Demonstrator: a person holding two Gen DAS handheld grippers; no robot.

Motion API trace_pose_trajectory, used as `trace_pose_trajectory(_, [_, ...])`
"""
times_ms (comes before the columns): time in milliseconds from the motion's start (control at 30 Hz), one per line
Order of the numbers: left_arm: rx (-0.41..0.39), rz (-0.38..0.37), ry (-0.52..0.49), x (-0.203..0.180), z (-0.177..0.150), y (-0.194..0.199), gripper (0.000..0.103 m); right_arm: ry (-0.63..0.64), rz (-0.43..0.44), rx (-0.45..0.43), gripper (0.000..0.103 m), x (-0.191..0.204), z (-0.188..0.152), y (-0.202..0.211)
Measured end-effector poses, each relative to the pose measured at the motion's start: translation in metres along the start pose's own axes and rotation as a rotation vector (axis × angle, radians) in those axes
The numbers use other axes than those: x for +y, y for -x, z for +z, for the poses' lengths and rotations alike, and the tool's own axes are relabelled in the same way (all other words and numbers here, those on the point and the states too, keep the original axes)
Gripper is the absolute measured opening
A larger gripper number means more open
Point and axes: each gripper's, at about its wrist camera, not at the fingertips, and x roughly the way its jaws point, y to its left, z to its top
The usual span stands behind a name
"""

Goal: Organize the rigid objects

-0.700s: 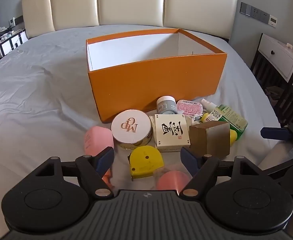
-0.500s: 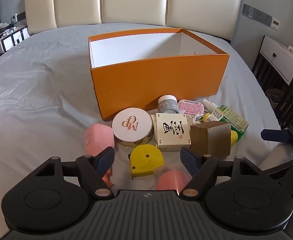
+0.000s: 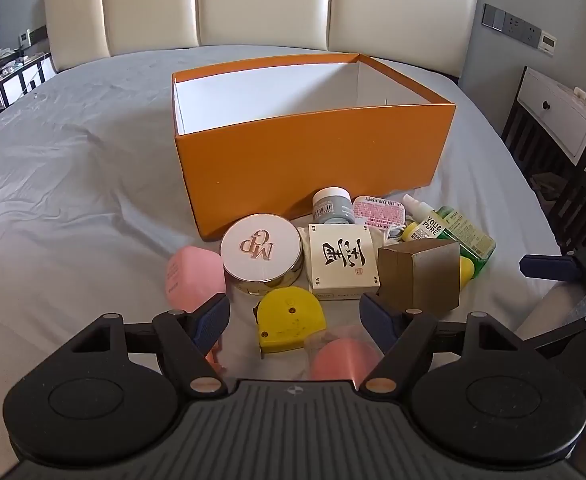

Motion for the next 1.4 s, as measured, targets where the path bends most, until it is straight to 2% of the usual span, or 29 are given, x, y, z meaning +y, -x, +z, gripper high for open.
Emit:
trace_pose_trajectory(1033, [0.002, -0.001, 0.001, -0.001, -0.0001, -0.0007, 0.087, 0.008, -0.007, 0.007, 0.1, 0.0018, -0.0008, -0.0029])
trace_pose_trajectory(1333, [0.013, -0.016, 0.011, -0.0021, -0.0021, -0.0018, 0.08, 0.008, -0.006, 0.01, 0.1, 0.0015, -0.0012, -0.0032])
trace_pose_trajectory(1400, [0.02, -0.03, 0.015, -0.0013, -0.0022, -0.0026, 0.076, 0.007, -0.006, 0.01, 0.1, 0.0017, -0.0009, -0.0034])
